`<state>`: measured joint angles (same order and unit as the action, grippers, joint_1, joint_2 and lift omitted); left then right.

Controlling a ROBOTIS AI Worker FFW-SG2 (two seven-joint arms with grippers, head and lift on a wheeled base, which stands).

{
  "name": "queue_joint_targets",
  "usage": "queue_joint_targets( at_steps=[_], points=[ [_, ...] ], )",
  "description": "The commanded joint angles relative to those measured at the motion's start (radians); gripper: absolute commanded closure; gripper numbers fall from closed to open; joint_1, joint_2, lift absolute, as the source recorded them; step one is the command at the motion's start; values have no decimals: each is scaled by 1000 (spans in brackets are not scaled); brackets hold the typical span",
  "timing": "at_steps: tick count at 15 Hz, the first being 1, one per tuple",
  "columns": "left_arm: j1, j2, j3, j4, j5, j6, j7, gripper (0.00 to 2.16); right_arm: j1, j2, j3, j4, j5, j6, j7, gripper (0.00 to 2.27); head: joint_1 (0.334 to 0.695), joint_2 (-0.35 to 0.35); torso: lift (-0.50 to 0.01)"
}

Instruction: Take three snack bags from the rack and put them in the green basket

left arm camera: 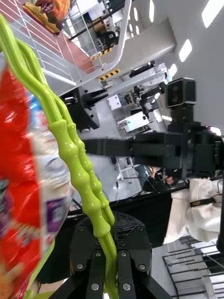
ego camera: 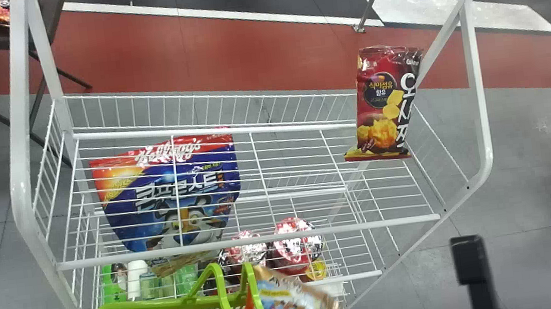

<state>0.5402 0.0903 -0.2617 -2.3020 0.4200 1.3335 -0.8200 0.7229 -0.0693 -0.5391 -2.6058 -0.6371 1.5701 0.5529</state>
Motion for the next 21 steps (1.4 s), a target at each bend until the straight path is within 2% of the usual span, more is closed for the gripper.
queue_joint_targets(
  at_steps=[1,6,8,9,10,11,12,13,18,21],
  points=[
    [0,0,-5,-1,-1,-3,1,2132,18,-10,113,23,51,2,-8,2132,695,-350,-6],
    [6,0,-19,-10,-7,-3,1,2132,26,-47,337,116,220,2,-79,2128,695,-350,-6],
    [7,0,-34,-13,-17,-3,5,2132,16,-49,412,204,275,-233,-83,2121,695,-350,-6],
    [9,0,-37,-16,-21,-3,7,2132,15,-47,435,231,295,-322,-93,2044,695,-350,-6],
    [10,0,-37,-16,-24,-3,9,2132,19,-47,452,243,327,-423,-108,1875,695,-350,-6],
    [12,0,-37,-17,-24,-3,9,2132,35,-49,453,243,338,-497,-120,1305,695,-350,-6],
    [12,0,-37,-19,-24,-3,7,2128,53,-52,441,233,335,-543,-120,522,695,-350,-6],
    [12,2,-37,-19,-24,-3,7,2128,73,-52,427,210,335,-558,-119,-2,695,-350,-6],
    [4,5,-33,-16,-20,-3,7,2132,141,-52,366,79,310,-586,-113,53,695,-350,-6],
    [4,5,-30,-16,-18,-3,7,2132,161,-35,337,44,310,-801,-140,56,695,-350,-6]
  ],
)
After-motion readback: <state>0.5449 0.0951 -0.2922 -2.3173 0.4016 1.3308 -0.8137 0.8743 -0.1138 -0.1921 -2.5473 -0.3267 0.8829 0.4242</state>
